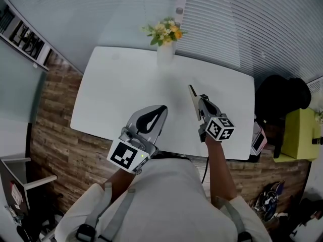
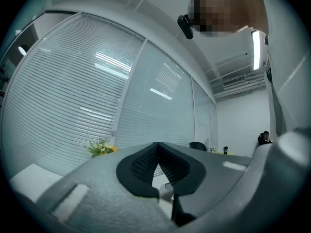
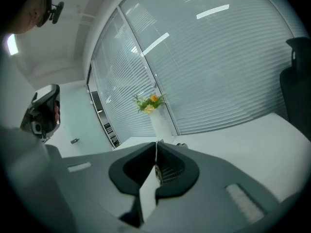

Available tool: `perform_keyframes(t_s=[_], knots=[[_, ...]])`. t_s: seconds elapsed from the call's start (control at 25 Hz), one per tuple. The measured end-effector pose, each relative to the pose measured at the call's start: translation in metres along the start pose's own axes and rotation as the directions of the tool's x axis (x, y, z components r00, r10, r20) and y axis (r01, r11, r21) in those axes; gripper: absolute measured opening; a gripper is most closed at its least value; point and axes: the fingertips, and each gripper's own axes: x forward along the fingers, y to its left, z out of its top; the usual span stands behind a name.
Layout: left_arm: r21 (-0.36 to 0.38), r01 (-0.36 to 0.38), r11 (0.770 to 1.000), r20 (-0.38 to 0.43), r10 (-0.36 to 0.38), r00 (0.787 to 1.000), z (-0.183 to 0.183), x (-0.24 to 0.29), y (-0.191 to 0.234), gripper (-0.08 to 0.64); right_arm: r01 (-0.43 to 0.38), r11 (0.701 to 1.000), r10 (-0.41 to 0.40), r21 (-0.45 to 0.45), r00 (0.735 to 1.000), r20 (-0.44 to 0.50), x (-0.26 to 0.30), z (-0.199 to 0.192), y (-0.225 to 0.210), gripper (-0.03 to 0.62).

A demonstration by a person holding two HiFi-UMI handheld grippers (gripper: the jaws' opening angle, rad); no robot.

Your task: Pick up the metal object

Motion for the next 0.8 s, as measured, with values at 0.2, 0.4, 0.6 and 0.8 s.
perform_keyframes(t_s=[0.2, 0.4, 0.6, 0.8], knots=[[0.001, 0.008, 1.0, 0.0, -0.008, 1.0, 0.0, 0.003, -0.003, 0.002, 0.007, 0.997, -0.003, -0.075, 0.998, 0.057, -0.026, 0.039, 0.023, 0.01], [0.005, 0.014, 1.0, -0.001, -0.014, 1.0, 0.001, 0.006, -0.006, 0.002, 0.016, 0.987, 0.003, -0.163, 0.994, 0.114, -0.054, 0.075, 0.048, 0.011], [0.009, 0.016, 1.0, 0.005, -0.016, 1.0, 0.005, 0.008, -0.007, 0.002, 0.034, 0.964, 0.011, -0.264, 0.985, 0.17, -0.083, 0.109, 0.077, 0.011], [0.011, 0.019, 1.0, 0.011, -0.019, 1.0, 0.009, 0.011, -0.007, 0.002, 0.048, 0.947, 0.028, -0.317, 0.972, 0.233, -0.109, 0.138, 0.105, 0.011]])
